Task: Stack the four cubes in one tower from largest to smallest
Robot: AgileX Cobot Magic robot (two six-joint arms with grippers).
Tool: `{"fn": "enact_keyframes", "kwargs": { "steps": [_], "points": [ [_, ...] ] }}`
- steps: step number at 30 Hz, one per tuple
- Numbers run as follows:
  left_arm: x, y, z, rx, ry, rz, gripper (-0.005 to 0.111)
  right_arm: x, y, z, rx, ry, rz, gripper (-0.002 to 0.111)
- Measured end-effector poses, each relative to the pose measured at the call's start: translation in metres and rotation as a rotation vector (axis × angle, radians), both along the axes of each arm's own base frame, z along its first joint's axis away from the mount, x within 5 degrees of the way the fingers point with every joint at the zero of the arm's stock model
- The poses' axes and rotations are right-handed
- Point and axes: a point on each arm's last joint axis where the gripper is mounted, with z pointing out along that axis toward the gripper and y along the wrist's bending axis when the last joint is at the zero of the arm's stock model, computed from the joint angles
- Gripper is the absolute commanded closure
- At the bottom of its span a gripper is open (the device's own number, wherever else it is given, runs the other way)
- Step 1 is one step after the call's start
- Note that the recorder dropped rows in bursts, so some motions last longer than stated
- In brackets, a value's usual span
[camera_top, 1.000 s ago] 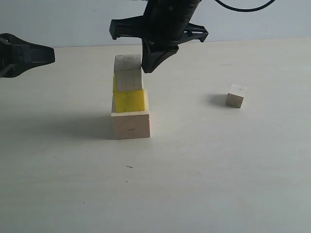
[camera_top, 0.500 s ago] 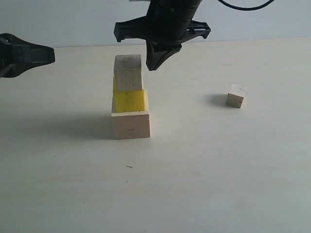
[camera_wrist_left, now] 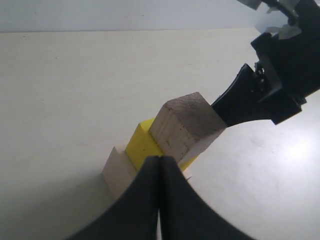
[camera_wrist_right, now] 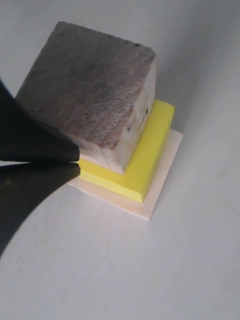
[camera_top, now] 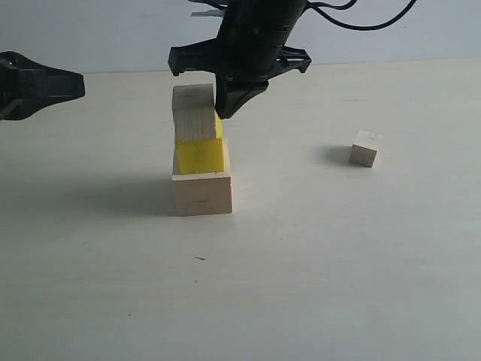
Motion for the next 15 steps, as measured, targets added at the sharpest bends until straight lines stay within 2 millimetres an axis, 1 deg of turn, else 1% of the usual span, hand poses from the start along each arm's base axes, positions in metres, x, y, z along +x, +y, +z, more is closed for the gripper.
{"fn": "enact_keyframes", "kwargs": {
  "steps": [10, 12, 15],
  "points": [
    [0.0, 0.0, 0.0, 0.0, 0.0, 0.0, 0.107, 0.001, -0.003, -0.001, -0.034, -0.015, 0.004, 0.108],
    [0.0, 0.0, 0.0, 0.0, 0.0, 0.0, 0.107, 0.002, -0.005, 0.003, -0.04, -0.04, -0.01, 0.108],
    [0.0, 0.0, 0.0, 0.0, 0.0, 0.0, 0.107, 0.001, -0.011, 0.019, -0.053, -0.115, -0.029, 0.108]
  ]
}}
